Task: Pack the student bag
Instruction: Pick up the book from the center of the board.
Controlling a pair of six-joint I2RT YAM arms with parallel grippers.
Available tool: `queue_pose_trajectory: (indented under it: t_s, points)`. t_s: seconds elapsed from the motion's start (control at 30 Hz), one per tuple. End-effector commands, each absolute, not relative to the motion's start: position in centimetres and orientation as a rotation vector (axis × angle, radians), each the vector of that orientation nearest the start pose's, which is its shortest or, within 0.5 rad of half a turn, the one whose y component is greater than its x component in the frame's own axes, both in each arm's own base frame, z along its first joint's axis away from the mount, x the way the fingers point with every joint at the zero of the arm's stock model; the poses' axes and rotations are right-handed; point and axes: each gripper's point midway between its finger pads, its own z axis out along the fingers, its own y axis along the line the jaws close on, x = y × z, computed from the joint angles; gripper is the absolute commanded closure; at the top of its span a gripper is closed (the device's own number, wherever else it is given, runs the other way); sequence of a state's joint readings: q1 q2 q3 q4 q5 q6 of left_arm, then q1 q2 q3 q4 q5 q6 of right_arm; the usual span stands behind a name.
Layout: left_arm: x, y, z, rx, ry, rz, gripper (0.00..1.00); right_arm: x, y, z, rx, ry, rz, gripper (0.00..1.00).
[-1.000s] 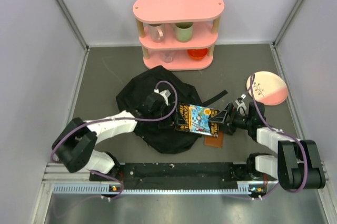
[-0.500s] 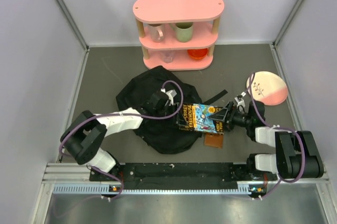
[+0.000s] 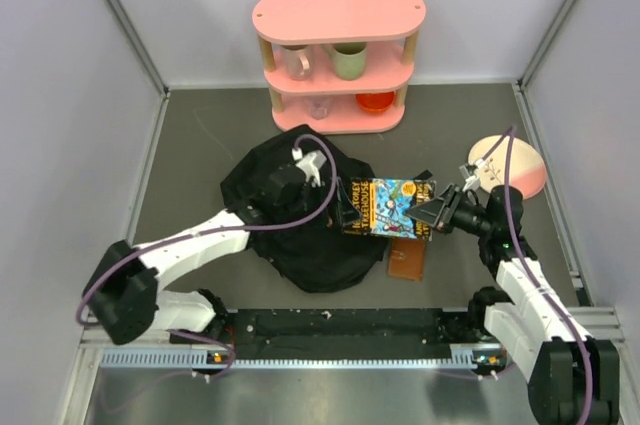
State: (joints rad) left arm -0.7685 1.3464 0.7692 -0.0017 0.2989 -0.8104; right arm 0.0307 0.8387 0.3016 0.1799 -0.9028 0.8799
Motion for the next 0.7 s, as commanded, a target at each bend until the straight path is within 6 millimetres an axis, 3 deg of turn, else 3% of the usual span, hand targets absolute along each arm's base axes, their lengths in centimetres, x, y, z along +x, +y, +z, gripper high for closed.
queue_pose_trajectory:
  t_s: [0.0,0.13,0.33,0.5,0.67]
  points:
    - [23.9,-30.5,20.6,0.1,2.116,-1.111,0.03,21.2,17.3,21.0,0.097,1.913,1.539,1.0]
    - [24.3,-29.2,24.6,0.062,1.938,-1.139,0.01,20.1,17.7,24.7,0.063,1.811,1.645,1.0]
    - [24.1,-30.0,27.1,0.127,1.847,-1.241,0.01,18.6,18.1,28.4,-0.031,1.718,1.744,1.0]
    - [23.9,-31.4,28.8,0.191,1.782,-1.344,0.01,17.3,18.3,30.3,-0.087,1.659,1.818,1.0]
    - [23.4,-32.4,30.3,0.225,1.725,-1.462,0.01,16.5,18.4,31.0,-0.152,1.618,1.848,1.0]
